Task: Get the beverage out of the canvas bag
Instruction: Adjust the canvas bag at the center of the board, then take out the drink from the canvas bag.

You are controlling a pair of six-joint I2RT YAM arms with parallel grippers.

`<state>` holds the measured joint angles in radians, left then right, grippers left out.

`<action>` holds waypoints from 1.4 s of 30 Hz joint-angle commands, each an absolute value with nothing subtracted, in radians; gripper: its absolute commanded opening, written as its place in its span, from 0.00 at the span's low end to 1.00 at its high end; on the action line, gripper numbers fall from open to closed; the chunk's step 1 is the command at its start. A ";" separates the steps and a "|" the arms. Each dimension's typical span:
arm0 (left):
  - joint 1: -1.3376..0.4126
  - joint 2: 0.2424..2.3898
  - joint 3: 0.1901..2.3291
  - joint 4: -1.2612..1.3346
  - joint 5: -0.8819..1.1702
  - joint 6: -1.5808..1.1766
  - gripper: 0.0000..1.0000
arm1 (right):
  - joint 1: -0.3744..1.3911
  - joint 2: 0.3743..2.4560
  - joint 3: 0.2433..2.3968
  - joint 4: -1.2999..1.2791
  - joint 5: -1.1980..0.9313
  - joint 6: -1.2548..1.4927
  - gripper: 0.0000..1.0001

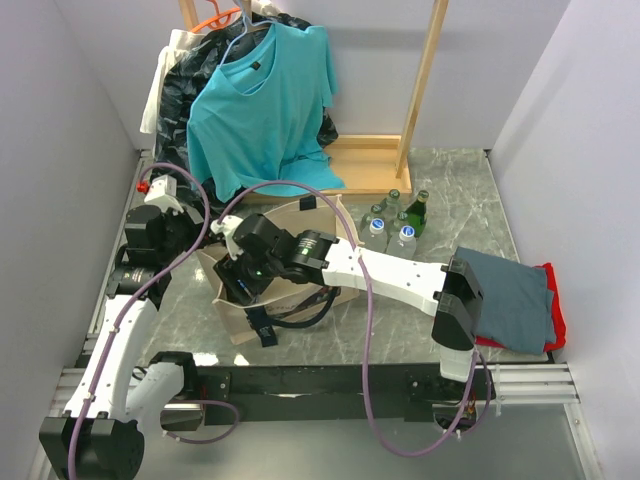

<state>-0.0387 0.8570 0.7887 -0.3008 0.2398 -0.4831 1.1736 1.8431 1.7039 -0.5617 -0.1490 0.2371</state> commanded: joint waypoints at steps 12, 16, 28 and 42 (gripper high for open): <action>-0.040 0.845 0.770 -0.282 0.233 -0.460 0.96 | 1.184 1.845 1.779 -0.612 -0.137 0.179 0.00; -0.040 0.845 0.765 -0.278 0.236 -0.465 0.96 | 1.184 1.825 1.763 -0.595 -0.109 0.173 0.00; -0.040 0.833 0.764 -0.281 0.247 -0.468 0.96 | 1.183 1.809 1.822 -0.597 0.074 0.126 0.00; -0.040 0.831 0.756 -0.270 0.255 -0.471 0.96 | 1.151 1.761 1.853 -0.558 0.152 0.107 0.00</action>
<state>-0.0387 0.8455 0.7666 -0.2955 0.2386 -0.4835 1.1690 1.8481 1.7672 -0.6586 0.0975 0.1318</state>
